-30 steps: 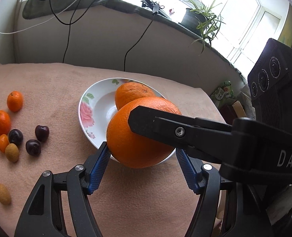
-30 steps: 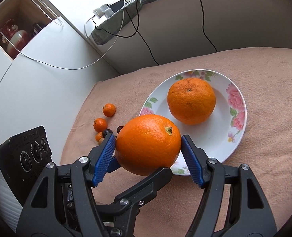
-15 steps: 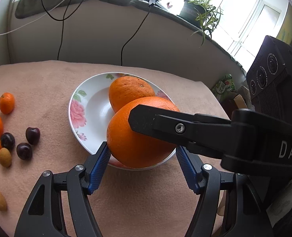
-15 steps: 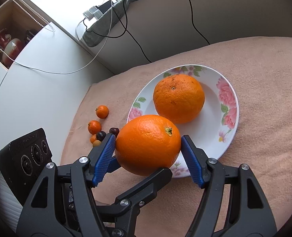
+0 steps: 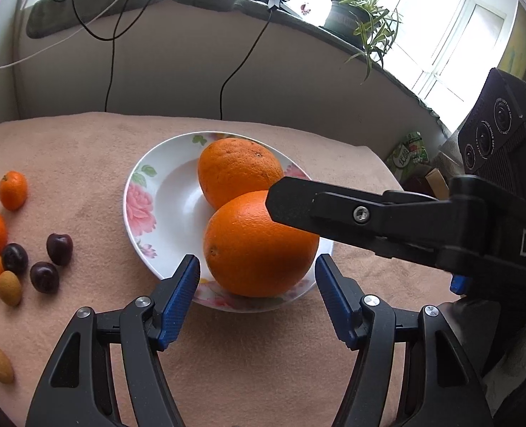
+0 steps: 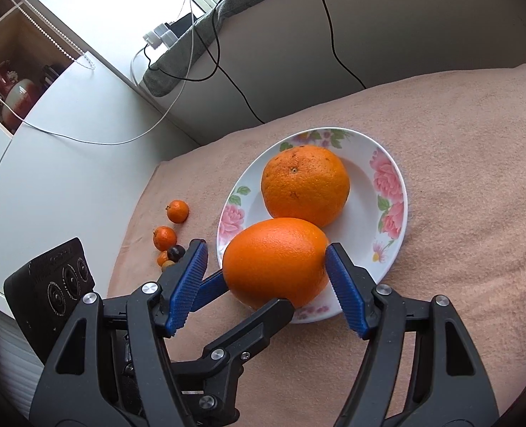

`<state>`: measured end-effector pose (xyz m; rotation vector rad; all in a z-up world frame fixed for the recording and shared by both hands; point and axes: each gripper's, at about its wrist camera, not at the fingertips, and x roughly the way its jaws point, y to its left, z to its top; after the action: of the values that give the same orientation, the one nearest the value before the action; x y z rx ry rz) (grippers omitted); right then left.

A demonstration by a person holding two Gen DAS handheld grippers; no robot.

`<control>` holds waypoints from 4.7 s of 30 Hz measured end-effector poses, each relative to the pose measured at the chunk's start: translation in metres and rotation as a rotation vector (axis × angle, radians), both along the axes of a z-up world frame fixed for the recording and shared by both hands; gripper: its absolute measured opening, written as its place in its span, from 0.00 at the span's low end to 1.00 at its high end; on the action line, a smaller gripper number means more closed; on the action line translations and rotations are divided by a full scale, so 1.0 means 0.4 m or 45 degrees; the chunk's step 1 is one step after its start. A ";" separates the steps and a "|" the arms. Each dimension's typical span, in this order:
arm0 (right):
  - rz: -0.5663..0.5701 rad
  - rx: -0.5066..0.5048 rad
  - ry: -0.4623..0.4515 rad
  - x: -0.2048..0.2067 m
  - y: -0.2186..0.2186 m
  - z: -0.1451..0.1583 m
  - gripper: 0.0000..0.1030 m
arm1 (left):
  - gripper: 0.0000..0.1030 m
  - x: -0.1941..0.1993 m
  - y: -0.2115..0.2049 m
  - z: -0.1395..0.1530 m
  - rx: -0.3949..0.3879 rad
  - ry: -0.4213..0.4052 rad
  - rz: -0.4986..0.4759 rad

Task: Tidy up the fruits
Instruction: 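Place the second orange on the plate beside the first, open, then withdraw the right tool and approach the dark red cherries, then close the right tool on a dark cherry while the left tool lifts a brown round fruit, then carry both fruits over the floral plate and open both tools to release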

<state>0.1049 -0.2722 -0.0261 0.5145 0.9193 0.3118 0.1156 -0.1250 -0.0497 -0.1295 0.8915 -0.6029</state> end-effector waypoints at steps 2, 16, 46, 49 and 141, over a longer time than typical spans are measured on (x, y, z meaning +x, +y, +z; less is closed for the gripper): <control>-0.010 -0.019 -0.019 -0.006 -0.004 0.011 0.71 | 0.64 -0.003 0.007 0.010 0.001 -0.020 -0.002; 0.005 -0.159 -0.168 -0.062 0.021 0.065 0.74 | 0.66 -0.030 0.081 0.023 0.018 -0.076 0.054; 0.413 -0.390 -0.269 -0.087 0.328 0.004 0.74 | 0.72 -0.162 0.432 -0.067 0.279 -0.052 0.468; 0.452 -0.404 -0.267 -0.085 0.360 -0.009 0.71 | 0.71 -0.165 0.447 -0.077 0.227 -0.037 0.485; 0.085 -0.505 -0.270 -0.058 0.065 0.043 0.25 | 0.25 0.007 0.193 0.022 0.041 -0.166 0.153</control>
<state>0.0817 -0.2461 -0.0089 0.0834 0.7665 0.2309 0.1186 -0.0479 -0.0408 -0.1127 0.7615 -0.4790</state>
